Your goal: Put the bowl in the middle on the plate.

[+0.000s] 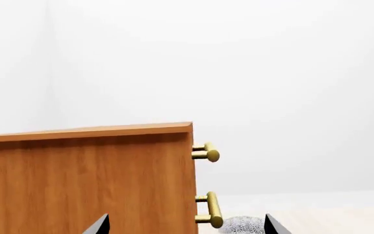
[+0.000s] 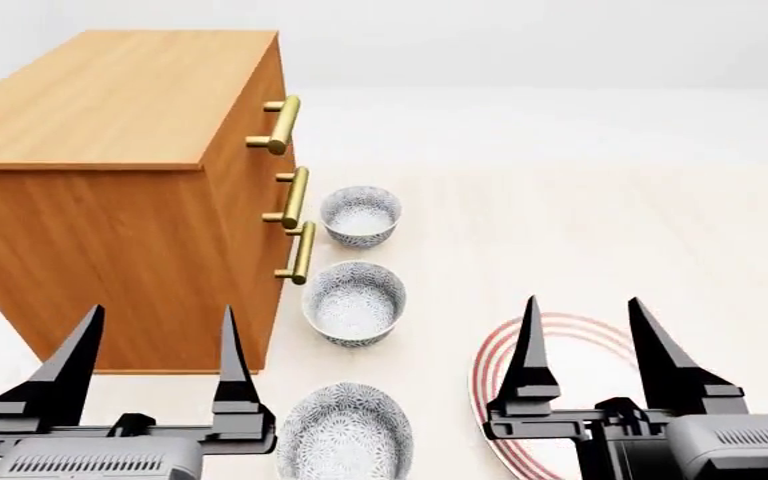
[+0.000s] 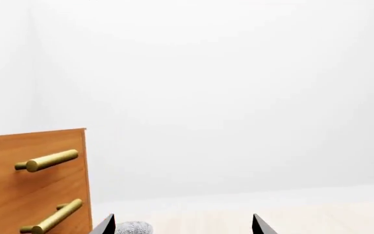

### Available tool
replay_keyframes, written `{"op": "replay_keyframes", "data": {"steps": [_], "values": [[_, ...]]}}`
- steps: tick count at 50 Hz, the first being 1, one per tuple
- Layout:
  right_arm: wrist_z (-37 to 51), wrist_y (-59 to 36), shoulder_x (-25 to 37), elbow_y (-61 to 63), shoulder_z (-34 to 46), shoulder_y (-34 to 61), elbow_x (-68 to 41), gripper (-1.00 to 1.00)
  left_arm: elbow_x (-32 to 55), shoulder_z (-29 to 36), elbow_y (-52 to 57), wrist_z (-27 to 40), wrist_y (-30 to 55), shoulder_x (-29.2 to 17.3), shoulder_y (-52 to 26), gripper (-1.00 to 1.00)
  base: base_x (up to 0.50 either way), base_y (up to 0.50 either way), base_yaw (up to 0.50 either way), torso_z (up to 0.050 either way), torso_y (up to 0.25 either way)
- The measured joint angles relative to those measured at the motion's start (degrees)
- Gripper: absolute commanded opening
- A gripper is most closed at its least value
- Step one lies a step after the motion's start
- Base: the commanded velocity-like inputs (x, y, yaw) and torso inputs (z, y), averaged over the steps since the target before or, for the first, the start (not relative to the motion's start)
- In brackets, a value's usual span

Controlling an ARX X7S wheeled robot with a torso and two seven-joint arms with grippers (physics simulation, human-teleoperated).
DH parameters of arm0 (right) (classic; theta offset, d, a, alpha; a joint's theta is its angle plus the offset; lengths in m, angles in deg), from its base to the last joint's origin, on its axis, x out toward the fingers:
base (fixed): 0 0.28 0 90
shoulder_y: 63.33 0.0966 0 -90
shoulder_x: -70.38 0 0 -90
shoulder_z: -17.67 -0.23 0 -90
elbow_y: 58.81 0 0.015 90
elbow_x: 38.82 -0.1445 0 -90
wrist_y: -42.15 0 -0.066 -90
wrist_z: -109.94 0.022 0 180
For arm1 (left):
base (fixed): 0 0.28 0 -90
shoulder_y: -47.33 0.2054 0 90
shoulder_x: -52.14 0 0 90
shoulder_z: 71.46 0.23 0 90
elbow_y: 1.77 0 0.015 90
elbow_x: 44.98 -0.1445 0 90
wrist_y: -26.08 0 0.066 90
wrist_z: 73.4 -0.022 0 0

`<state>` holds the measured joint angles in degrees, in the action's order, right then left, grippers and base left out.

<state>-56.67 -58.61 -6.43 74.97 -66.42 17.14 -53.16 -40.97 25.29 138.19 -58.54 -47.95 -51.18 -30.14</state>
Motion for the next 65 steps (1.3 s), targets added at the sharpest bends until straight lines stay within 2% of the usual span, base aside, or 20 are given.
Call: {"op": "replay_keyframes", "data": {"steps": [16,30,56,65], "values": [[0.76,0.71,0.8,0.13,0.66,-0.22,-0.15,1.0,0.68,0.05,0.36,0.77,-0.34,-0.69,0.24,1.0,0.0,0.0,0.0,0.0,0.0],[1.75,1.15,1.65,1.13,0.94,-0.49,-0.51,1.0,0.56,0.78,5.91,1.76,0.52,-1.73,1.91,1.0,0.0,0.0,0.0,0.0,0.0],[3.06,1.5,2.92,1.27,2.04,-0.39,-0.98,1.0,1.74,1.65,7.57,2.63,0.22,-2.88,2.38,1.0,0.0,0.0,0.0,0.0,-0.244],[3.45,1.53,3.31,1.22,2.41,-0.29,-1.14,1.0,2.09,1.89,7.67,2.9,-0.06,-3.2,2.4,1.0,0.0,0.0,0.0,0.0,-0.019]]}}
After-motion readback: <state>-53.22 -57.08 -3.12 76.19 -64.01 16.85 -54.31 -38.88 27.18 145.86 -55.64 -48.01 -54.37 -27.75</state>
